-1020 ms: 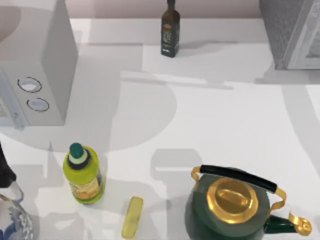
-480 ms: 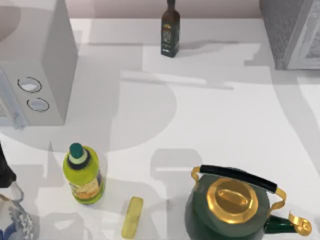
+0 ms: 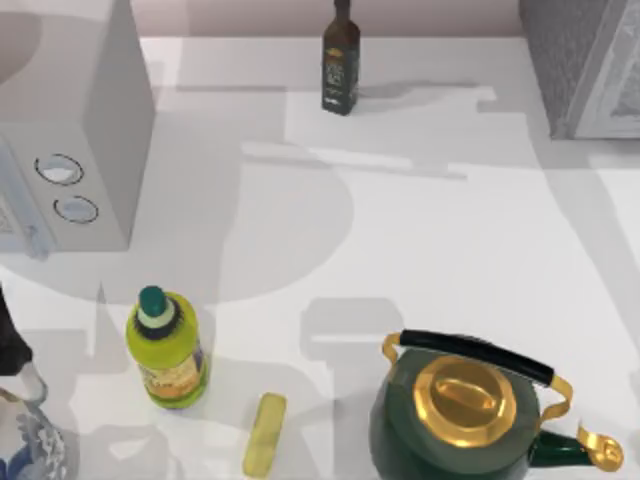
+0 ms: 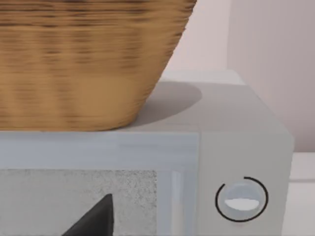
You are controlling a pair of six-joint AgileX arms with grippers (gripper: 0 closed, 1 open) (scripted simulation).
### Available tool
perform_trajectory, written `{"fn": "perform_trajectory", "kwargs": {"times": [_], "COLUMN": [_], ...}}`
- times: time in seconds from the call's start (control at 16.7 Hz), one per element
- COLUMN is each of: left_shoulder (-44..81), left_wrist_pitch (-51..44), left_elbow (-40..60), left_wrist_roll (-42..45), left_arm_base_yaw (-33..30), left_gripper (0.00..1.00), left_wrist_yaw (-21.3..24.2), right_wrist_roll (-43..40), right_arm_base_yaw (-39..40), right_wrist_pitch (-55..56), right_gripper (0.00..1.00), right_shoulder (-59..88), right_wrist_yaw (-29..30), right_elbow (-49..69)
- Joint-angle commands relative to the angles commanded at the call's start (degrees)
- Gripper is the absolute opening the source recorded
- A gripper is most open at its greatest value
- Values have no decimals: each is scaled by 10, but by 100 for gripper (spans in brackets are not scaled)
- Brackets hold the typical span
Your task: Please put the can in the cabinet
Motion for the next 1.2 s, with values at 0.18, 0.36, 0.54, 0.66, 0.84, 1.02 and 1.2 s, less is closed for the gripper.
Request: {"fn": "perform_trajectory", "kwargs": {"times": [0.18,0.36,0.54,0.66,0.84,1.02,1.2], "left_shoulder": [0,0,0,0,0,0,0], "left_wrist_pitch": [0,0,0,0,0,0,0], "left_elbow": [0,0,0,0,0,0,0], "left_wrist_roll": [0,0,0,0,0,0,0], "left_arm_base_yaw": [0,0,0,0,0,0,0], "left_gripper": [100,100,100,100,100,100,100], "left_wrist_yaw": [0,0,0,0,0,0,0], "right_wrist_roll": [3,7,7,4,1,1,1], "right_arm_base_yaw": [-10,-24,-37,-43,-45,-45,-45], "right_wrist_pitch": [-36,-65,-84,-92,-98,-98,-98], "right_gripper": [0,0,0,0,0,0,15], "right_shoulder": [107,208,284,317,340,340,340], "right_wrist_yaw": [-8,-15,-21,-26,-30,-30,-30], "right_elbow": [126,283,406,457,488,488,488]}}
